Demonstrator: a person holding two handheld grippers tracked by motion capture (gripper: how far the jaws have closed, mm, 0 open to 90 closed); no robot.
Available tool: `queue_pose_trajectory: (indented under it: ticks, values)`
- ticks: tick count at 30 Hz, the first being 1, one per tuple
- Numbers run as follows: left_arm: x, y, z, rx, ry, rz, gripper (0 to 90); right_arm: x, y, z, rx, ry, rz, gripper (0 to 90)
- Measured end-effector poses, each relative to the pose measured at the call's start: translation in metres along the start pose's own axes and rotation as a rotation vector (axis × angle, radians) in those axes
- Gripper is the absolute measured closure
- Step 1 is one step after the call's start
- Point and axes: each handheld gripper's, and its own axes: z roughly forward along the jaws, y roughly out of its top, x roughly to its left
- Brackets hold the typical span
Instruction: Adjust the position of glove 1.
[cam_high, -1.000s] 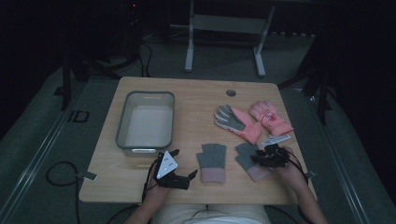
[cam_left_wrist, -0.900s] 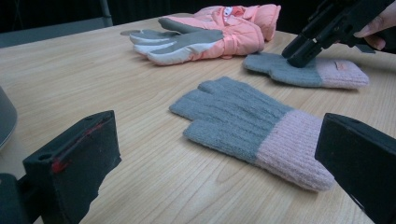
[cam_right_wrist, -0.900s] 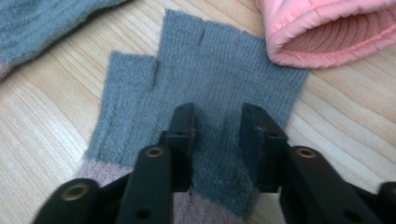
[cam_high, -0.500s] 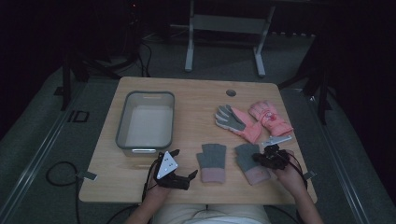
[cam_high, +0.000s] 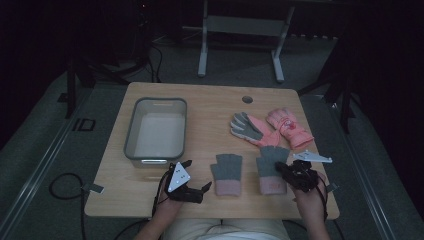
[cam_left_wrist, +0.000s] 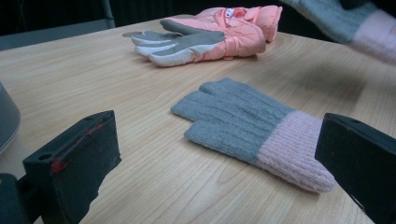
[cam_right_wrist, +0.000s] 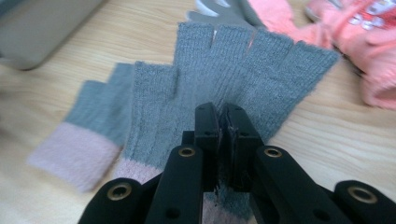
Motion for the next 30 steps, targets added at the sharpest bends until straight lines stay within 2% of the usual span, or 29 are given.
queue_pose_trajectory:
  ticks: [2, 7, 9, 15, 20, 22, 28, 30]
  values:
    - [0.0, 0.0, 0.0, 0.0, -0.001, 0.0, 0.0, 0.0, -0.004, 0.004, 0.008, -0.015, 0.025, 85.1]
    - [0.0, 0.0, 0.0, -0.001, 0.0, -0.001, 0.0, -0.001, -0.016, 0.02, 0.051, -0.058, 0.048, 85.1]
    - [0.0, 0.0, 0.0, -0.001, -0.001, 0.0, 0.0, -0.003, -0.021, 0.027, 0.06, -0.057, 0.068, 85.0]
    - [0.0, 0.0, 0.0, 0.0, -0.001, -0.002, 0.0, -0.011, -0.03, 0.045, 0.108, -0.065, 0.071, 84.9]
    - [0.0, 0.0, 0.0, 0.001, 0.0, 0.003, 0.0, -0.016, -0.037, 0.056, 0.126, -0.077, 0.082, 82.0]
    - [-0.001, 0.0, 0.0, -0.001, -0.002, 0.002, 0.0, -0.017, -0.04, 0.06, 0.134, -0.074, 0.07, 80.2]
    - [-0.001, 0.0, 0.0, -0.003, -0.001, 0.001, 0.0, -0.019, -0.04, 0.059, 0.131, -0.058, 0.057, 73.8]
    - [-0.001, 0.0, 0.0, -0.002, -0.002, 0.001, 0.0, -0.02, -0.039, 0.058, 0.136, -0.067, 0.02, 72.0]
